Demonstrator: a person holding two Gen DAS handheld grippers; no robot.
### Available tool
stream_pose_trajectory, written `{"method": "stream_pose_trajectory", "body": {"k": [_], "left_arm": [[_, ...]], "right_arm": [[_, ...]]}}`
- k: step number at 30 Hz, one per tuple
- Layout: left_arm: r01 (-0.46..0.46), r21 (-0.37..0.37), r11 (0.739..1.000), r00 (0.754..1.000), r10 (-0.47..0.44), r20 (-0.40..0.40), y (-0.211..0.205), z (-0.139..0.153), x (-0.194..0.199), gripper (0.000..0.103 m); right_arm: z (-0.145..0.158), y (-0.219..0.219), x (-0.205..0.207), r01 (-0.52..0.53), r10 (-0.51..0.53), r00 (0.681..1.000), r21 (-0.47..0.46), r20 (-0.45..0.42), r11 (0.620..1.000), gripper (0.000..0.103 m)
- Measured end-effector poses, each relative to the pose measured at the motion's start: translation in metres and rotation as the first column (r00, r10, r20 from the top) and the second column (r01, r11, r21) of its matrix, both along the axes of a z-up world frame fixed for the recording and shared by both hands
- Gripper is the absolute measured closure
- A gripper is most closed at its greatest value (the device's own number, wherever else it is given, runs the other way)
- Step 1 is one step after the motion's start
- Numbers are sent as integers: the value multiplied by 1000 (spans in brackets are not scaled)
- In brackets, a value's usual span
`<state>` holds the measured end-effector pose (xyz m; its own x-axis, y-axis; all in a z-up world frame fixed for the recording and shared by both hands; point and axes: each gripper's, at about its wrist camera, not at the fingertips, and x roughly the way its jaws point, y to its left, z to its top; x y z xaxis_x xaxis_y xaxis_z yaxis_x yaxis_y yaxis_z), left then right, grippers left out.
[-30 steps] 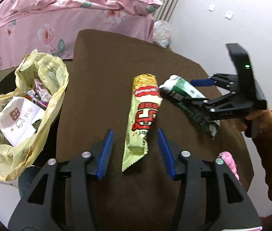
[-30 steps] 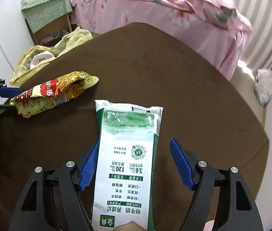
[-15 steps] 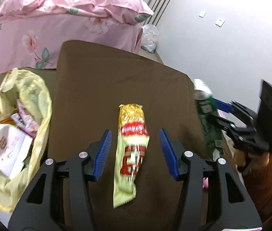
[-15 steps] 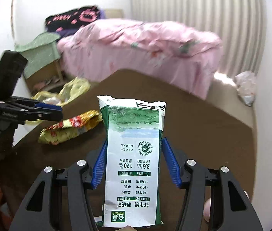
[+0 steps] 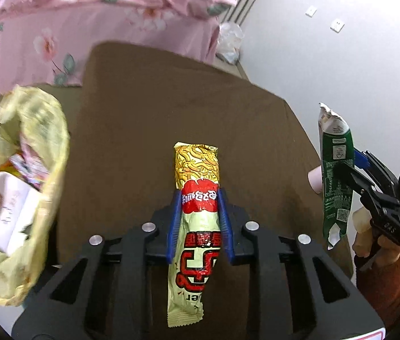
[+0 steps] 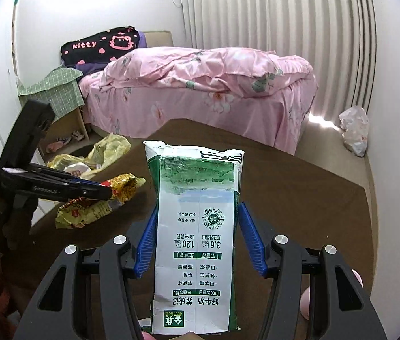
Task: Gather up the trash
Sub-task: 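Carry the yellow wrapper and milk carton into the yellow bag and open both grippers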
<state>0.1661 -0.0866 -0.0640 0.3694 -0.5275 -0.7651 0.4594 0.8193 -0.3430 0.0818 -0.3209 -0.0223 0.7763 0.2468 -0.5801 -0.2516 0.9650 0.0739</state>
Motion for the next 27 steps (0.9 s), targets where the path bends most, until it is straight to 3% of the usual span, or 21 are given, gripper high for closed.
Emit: {"method": "stream_pose_trajectory", "body": {"k": [4,11,15,16,19,21,23,24,27], "left_arm": [[-50,8,999,995,49,92,18,21,-10,79],[-135,-23,991,977,137,162,64,44,-17,79],[-265,-37,964,941,267,210,107,53,-20,79],[-315,-36,948,920,314,235,121,55,-20,79],[-469,-35,883,826,452,336,158,59,-25,79],[-542,-84,836,761,531,373,180,55,-26,79],[-572,-117,812,734,570,368,193,46,-22,79],[-574,-124,810,740,577,346,198,37,-16,79],[-513,-145,846,814,533,230,197,8,2,78]], "right_arm": [[11,16,2,-23,23,999,-7,34,1000,51],[33,59,8,-97,97,991,-7,88,995,51],[45,86,18,-138,137,984,0,109,990,51],[48,91,19,-144,143,983,4,113,990,51],[57,108,30,-158,153,980,32,127,987,51],[62,120,41,-163,156,979,49,131,985,51],[66,135,52,-174,166,977,49,134,983,51],[66,148,60,-188,181,974,42,132,981,51],[64,177,80,-224,218,970,52,111,973,51]]}}
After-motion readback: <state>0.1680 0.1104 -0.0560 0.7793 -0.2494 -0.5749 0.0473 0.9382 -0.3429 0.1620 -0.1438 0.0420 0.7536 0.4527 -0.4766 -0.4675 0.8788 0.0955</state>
